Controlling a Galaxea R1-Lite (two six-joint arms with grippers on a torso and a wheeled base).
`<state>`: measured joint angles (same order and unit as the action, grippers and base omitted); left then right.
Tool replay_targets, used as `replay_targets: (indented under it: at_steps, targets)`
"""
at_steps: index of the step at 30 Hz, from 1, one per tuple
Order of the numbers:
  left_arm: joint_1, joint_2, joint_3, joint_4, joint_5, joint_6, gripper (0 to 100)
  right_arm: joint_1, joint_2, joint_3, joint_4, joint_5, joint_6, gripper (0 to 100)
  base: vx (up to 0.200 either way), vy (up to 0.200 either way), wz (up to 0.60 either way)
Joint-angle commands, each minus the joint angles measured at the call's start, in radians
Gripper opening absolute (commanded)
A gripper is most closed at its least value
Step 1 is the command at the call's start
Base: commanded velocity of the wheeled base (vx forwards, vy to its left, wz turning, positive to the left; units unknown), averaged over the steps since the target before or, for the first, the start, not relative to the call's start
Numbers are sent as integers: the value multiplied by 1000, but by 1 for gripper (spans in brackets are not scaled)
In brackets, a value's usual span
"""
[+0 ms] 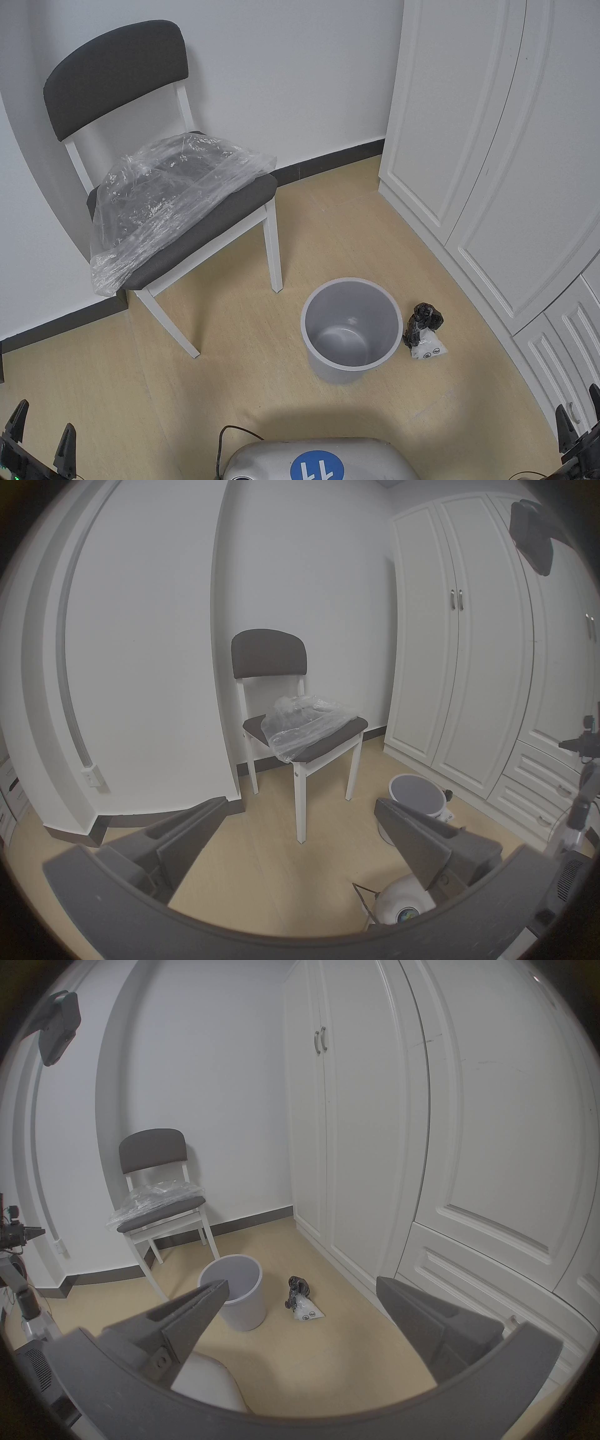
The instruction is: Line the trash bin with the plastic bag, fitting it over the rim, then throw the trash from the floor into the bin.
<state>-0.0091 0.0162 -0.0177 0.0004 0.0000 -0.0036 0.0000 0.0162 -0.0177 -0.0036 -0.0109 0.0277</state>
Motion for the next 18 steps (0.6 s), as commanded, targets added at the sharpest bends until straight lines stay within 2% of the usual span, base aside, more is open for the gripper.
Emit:
replay_targets:
  at_steps: [1,5,9,18]
  targets:
    - [0,-16,18,0,0,-1,100,0,-16,18,-1,0,0,100,0,0,0]
    - [0,-16,18,1,0,1,100,0,-16,18,-1,0,-2,100,0,0,0]
    - [0,-16,18,-2,20,-41,100,0,-16,18,-1,0,0,100,0,0,0]
    - [0,-16,18,-2,23,-33,100,0,-16,16,-3,0,3,100,0,0,0]
